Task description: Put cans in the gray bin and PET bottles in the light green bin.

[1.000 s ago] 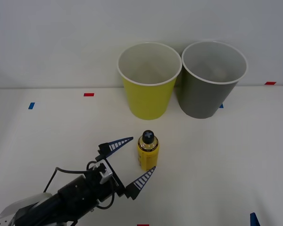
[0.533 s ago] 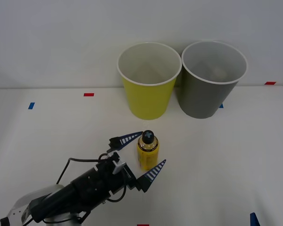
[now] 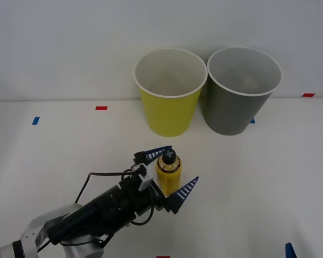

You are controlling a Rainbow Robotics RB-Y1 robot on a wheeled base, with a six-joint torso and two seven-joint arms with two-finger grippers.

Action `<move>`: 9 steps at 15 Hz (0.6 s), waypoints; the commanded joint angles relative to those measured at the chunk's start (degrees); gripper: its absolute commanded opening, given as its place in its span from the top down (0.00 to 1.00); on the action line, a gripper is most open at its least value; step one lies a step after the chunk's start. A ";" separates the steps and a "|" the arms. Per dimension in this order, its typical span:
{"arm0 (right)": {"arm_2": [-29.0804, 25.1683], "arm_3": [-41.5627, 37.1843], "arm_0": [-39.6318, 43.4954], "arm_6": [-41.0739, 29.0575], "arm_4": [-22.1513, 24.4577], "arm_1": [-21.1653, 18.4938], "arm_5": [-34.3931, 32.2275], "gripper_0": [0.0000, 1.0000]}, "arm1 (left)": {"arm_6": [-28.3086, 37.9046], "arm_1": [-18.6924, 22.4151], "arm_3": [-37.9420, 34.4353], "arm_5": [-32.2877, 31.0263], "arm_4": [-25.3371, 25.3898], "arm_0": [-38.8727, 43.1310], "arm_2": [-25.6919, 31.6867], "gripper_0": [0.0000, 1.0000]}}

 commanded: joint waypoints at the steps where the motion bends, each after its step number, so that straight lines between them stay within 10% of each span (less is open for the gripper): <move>1: 0.00 0.00 0.00 0.00 0.00 0.00 0.00 0.00 | 0.05 -0.26 0.05 1.20 0.65 -0.42 0.04 0.00; 3: 0.00 0.00 0.00 0.00 0.00 0.00 0.00 0.00 | -0.04 -0.26 -0.03 1.20 0.82 -0.42 -0.05 0.14; 4: 0.00 0.00 0.00 0.00 0.00 0.00 0.00 0.00 | -0.12 -0.17 -0.03 1.20 0.74 -0.42 0.04 0.79; 5: 0.00 0.00 0.00 0.00 0.00 0.00 0.00 0.00 | -0.12 -0.17 -0.03 1.20 0.56 -0.42 0.04 0.96; 9: 0.00 0.00 0.00 0.00 0.00 0.00 0.00 0.00 | -0.21 0.27 -0.03 1.20 0.30 -0.42 0.04 1.00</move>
